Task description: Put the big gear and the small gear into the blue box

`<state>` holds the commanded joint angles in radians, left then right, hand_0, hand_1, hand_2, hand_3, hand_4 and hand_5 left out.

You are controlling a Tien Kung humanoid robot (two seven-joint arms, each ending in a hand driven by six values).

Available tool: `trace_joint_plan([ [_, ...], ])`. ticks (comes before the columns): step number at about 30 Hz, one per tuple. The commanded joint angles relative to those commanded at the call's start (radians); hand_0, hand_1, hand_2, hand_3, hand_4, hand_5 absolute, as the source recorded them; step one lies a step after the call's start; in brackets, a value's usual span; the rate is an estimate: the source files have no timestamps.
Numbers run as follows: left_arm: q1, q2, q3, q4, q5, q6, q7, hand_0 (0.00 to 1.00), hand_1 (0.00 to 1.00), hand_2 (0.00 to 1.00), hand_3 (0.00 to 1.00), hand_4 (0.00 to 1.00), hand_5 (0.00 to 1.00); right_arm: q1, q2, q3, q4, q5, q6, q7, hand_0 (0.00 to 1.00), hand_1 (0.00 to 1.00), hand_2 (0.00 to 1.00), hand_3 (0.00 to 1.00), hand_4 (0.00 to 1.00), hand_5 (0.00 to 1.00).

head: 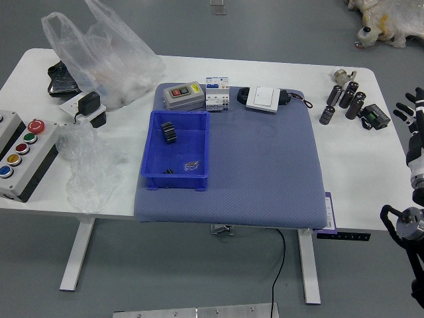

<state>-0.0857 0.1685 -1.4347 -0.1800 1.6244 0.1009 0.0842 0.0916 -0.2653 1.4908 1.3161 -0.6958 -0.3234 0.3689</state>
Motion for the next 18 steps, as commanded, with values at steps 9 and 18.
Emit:
trace_joint_plan([
  [9, 0.01, 0.003, -0.022, 0.0, 0.009, -0.001, -0.003, 0.618, 0.462, 0.497, 0.648, 0.687, 0.272, 0.013, 0.016, -0.012, -0.033, 0.018, 0.002, 0.001, 0.57, 0.54, 0.608, 0.654, 0.692, 0.369],
  [18, 0.019, -0.016, -0.059, 0.0, 0.038, -0.009, 0.008, 0.618, 0.465, 0.498, 0.65, 0.688, 0.272, -0.01, 0.02, 0.012, -0.041, 0.03, 0.003, 0.007, 0.569, 0.533, 0.599, 0.65, 0.716, 0.425],
])
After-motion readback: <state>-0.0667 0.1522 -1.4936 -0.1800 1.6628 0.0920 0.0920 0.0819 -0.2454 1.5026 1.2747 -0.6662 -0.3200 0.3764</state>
